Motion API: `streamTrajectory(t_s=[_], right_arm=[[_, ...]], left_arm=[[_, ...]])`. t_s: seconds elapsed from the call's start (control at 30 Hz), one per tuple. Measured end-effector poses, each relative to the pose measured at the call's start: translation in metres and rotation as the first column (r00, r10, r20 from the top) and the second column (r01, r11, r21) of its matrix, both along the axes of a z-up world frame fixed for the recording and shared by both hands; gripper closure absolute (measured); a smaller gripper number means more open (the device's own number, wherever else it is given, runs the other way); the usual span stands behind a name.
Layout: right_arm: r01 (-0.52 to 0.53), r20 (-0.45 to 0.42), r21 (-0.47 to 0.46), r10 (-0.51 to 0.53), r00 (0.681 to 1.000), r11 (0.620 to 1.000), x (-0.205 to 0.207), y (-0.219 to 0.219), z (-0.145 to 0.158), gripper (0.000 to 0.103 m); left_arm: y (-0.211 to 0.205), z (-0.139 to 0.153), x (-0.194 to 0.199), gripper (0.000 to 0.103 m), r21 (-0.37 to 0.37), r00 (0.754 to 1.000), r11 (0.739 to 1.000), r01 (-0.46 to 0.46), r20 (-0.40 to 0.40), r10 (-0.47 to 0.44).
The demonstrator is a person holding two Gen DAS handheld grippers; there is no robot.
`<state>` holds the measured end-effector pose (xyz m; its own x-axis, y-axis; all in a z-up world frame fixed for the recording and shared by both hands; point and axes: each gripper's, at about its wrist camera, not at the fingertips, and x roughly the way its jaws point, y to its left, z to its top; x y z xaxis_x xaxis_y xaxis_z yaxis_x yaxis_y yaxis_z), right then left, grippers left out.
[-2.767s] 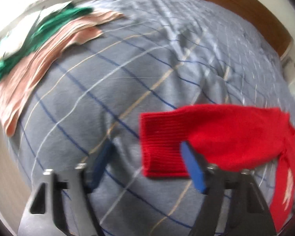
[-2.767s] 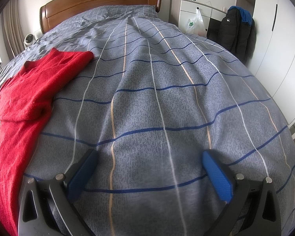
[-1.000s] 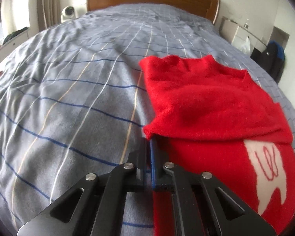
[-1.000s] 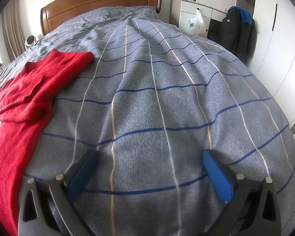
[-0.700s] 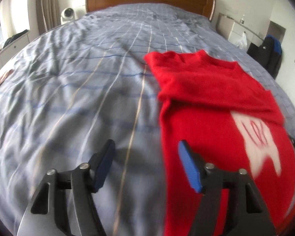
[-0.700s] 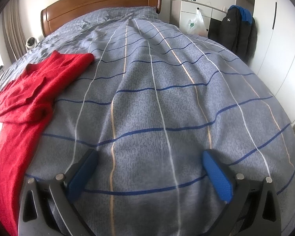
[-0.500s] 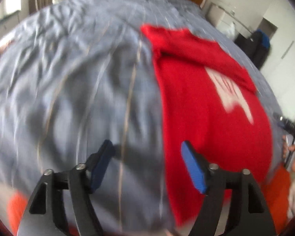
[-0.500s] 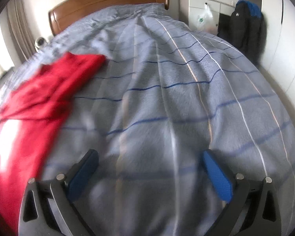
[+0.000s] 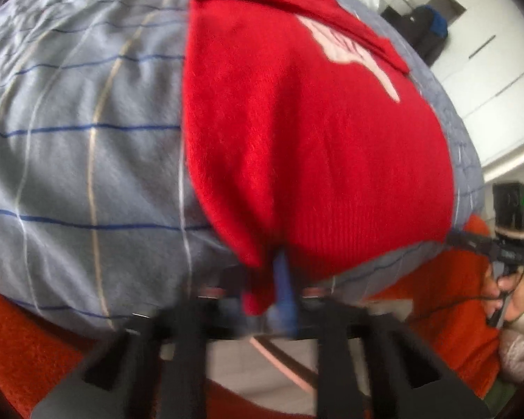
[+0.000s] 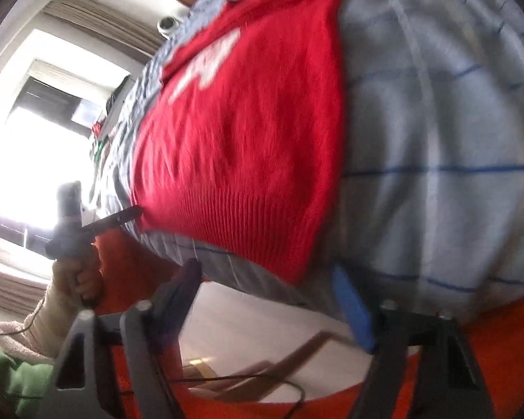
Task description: Fold small clothes
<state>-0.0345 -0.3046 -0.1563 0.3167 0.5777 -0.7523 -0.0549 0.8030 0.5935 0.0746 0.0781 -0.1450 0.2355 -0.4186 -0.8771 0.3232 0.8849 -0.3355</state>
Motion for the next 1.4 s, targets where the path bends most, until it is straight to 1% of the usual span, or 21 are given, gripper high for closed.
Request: streamTrajectory(t_s=[0.07,0.17,0.27,0.37,0.43,0.53,0.67,0.77,0.87,0.97,1.0,1.03,1.07,1.1,1.13,1.2,1.27,1.3,1.33,1.37,1.4], right_arm=[[0.002,-0.011,-0.074,-0.002,1.0,0.997,0.004,0.001,0.001,0.099],[0.044,-0.009,-0.045,-0.045,0.999,0.998,-0.001,-0.014,0.01,0.098],[0.081,0.047,-0.007,-0.08,0.996,0.997,-0.009,-0.025,0.037,0.098],[0.11,0.152,0.036,-0.114,0.982,0.993,-0.004,-0.033,0.073,0.098],[0.118,0.212,0.031,-0.122,0.97,0.993,0.011,-0.037,0.092,0.098],[0.138,0.301,-0.014,-0.128,0.945,0.99,0.057,-0.042,0.112,0.098],[0.185,0.385,-0.067,-0.146,0.911,0.98,0.15,-0.051,0.123,0.098],[0.22,0.408,-0.102,-0.161,0.899,0.97,0.215,-0.051,0.12,0.098],[0.265,0.4,-0.112,-0.201,0.894,0.958,0.281,-0.053,0.109,0.098],[0.282,0.39,-0.11,-0.22,0.894,0.953,0.322,-0.054,0.097,0.098],[0.294,0.372,-0.086,-0.243,0.896,0.952,0.333,-0.058,0.09,0.096],[0.317,0.355,-0.069,-0.274,0.894,0.946,0.341,-0.061,0.084,0.091],[0.363,0.336,-0.048,-0.327,0.883,0.931,0.346,-0.067,0.08,0.08],[0.391,0.331,-0.018,-0.364,0.871,0.92,0.346,-0.073,0.079,0.075],[0.409,0.332,-0.002,-0.385,0.861,0.913,0.342,-0.076,0.08,0.073],[0.393,0.364,-0.003,-0.366,0.857,0.919,0.329,-0.076,0.089,0.073],[0.326,0.402,-0.081,-0.268,0.875,0.942,0.316,-0.06,0.1,0.073],[0.264,0.415,-0.106,-0.199,0.888,0.959,0.307,-0.048,0.103,0.073],[0.196,0.414,-0.124,-0.129,0.901,0.973,0.296,-0.036,0.104,0.073],[0.151,0.406,-0.139,-0.083,0.91,0.979,0.287,-0.027,0.101,0.072],[0.102,0.389,-0.155,-0.034,0.921,0.983,0.277,-0.017,0.095,0.07]], left_arm=[[0.001,0.005,-0.005,0.101,-0.005,1.0,1.0,-0.005,0.011,0.005],[0.013,0.018,-0.017,0.101,-0.058,1.0,0.998,-0.026,0.009,0.027],[0.023,0.037,-0.017,0.101,-0.158,0.999,0.986,-0.045,0.004,0.046],[0.028,0.065,0.003,0.101,-0.27,0.996,0.96,-0.067,0.035,0.08],[0.026,0.083,0.03,0.101,-0.314,0.992,0.946,-0.076,0.069,0.103],[0.014,0.106,0.089,0.101,-0.312,0.978,0.945,-0.095,0.146,0.147],[-0.001,0.11,0.174,0.101,-0.284,0.963,0.947,-0.148,0.177,0.203],[-0.017,0.105,0.239,0.101,-0.238,0.954,0.952,-0.193,0.18,0.239],[-0.027,0.093,0.283,0.1,-0.188,0.947,0.954,-0.235,0.175,0.268],[-0.034,0.072,0.319,0.084,-0.127,0.93,0.938,-0.323,0.142,0.339],[-0.03,0.066,0.328,0.062,-0.097,0.912,0.921,-0.377,0.134,0.387],[-0.025,0.066,0.329,0.04,-0.091,0.898,0.909,-0.408,0.143,0.417],[-0.014,0.07,0.326,0.033,-0.108,0.869,0.885,-0.453,0.168,0.465],[-0.006,0.073,0.321,0.028,-0.134,0.852,0.872,-0.47,0.189,0.488],[-0.001,0.078,0.314,0.028,-0.155,0.845,0.87,-0.469,0.207,0.493],[0.003,0.087,0.299,0.028,-0.164,0.854,0.887,-0.432,0.242,0.461],[-0.008,0.094,0.27,0.025,-0.152,0.89,0.935,-0.32,0.291,0.352],[-0.015,0.094,0.261,0.019,-0.143,0.903,0.952,-0.271,0.304,0.303],[-0.025,0.09,0.248,0.012,-0.116,0.919,0.972,-0.203,0.32,0.23],[-0.034,0.085,0.238,0.01,-0.081,0.927,0.984,-0.16,0.33,0.178],[-0.043,0.073,0.23,0.01,-0.013,0.932,0.991,-0.133,0.338,0.13]])
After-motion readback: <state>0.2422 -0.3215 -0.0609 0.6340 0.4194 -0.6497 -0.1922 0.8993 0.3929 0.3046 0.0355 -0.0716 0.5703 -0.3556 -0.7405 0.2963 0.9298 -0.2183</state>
